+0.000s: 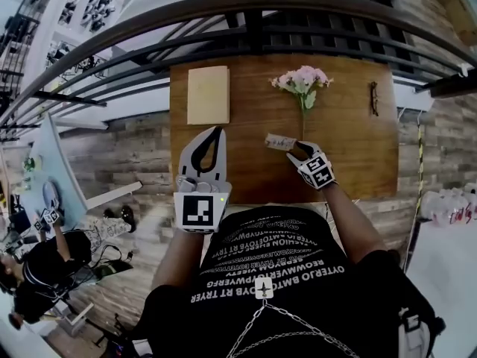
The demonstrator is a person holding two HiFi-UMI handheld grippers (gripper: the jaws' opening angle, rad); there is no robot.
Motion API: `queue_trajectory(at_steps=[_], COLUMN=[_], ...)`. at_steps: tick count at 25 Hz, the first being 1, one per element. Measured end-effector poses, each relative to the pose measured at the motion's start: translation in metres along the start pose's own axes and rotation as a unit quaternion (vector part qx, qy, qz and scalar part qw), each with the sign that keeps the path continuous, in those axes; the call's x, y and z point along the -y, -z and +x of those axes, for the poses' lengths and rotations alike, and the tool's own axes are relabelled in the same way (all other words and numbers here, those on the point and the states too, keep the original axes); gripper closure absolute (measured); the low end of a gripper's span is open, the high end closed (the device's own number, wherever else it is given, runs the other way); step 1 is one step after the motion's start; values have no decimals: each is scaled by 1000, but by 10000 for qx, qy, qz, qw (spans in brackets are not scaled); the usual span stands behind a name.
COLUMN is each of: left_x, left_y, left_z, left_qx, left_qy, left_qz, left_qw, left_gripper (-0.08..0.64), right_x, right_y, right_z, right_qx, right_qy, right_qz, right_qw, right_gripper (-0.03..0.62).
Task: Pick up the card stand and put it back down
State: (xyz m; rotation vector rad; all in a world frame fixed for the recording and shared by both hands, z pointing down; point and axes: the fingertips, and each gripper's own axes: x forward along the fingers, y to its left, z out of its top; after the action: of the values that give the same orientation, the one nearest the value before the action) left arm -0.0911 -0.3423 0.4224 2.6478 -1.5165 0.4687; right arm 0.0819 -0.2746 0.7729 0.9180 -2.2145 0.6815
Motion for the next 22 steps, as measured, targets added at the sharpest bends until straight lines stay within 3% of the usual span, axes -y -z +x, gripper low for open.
queue_trajectory(at_steps=[5, 10, 22], left_x=[-8, -3, 13], left_y=[10, 12, 3], left_z=[-7, -6, 6], left_qx=[-68, -112, -110], left_qy=[-49, -61, 30], left_qz=[51, 95, 104], left_qw=[10000, 9999, 9999], left_gripper=[532, 532, 532], right_x=[-2, 6, 8], right_y=[-3, -2, -15], right_z=[18, 23, 4], right_qx=[152, 313, 1], right_qy=[-16, 18, -211], right_qz=[-26, -124, -123], right_qw=[9999, 9994, 9997], right_gripper=[387, 405, 419])
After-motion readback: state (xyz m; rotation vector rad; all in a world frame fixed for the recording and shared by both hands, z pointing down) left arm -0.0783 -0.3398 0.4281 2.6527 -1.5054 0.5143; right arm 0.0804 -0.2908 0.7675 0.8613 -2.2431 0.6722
